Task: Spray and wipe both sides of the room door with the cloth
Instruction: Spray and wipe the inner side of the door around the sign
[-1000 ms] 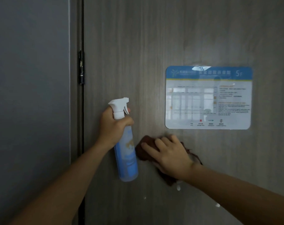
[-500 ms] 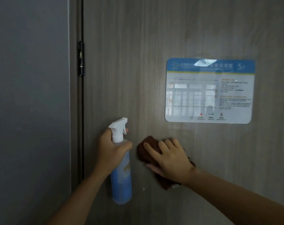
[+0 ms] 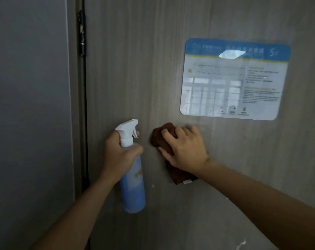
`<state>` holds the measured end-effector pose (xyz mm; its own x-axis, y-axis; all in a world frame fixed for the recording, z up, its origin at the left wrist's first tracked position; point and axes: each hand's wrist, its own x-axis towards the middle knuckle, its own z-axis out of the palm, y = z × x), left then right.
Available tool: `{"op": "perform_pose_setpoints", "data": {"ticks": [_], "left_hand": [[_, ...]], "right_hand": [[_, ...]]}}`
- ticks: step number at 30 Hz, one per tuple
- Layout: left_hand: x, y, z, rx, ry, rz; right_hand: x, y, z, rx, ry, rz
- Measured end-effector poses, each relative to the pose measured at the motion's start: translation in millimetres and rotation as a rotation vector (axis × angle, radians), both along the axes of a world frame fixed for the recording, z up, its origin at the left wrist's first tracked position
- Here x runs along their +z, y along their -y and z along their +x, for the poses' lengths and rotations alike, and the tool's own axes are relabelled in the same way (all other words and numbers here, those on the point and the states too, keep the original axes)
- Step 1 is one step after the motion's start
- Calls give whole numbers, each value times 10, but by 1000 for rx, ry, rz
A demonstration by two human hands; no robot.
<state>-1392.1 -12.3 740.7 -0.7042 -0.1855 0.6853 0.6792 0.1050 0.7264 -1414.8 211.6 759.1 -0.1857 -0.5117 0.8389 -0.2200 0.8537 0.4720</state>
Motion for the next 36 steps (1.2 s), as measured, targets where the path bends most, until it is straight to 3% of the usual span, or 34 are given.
{"op": "perform_pose_setpoints", "data": {"ticks": [6, 11, 16, 21, 26, 36], "left_hand": [[-68, -91, 53, -4, 21, -20], [-249, -201, 120, -18, 46, -56], [-561, -426, 267, -73, 91, -119], [-816, -806, 381, -143, 103, -124], [-1192, -1154, 502, -92, 170, -119], [-1603, -1562, 647, -9, 289, -81]], "right_hand": [[320, -19, 99, -91, 36, -205], [-25, -122, 180, -31, 165, -10], [58, -649, 505, 120, 244, -508], [-308, -1232, 808, 167, 190, -764], [-820, -1699, 770, 28, 193, -802], [-1129, -2062, 396, -152, 159, -702]]}}
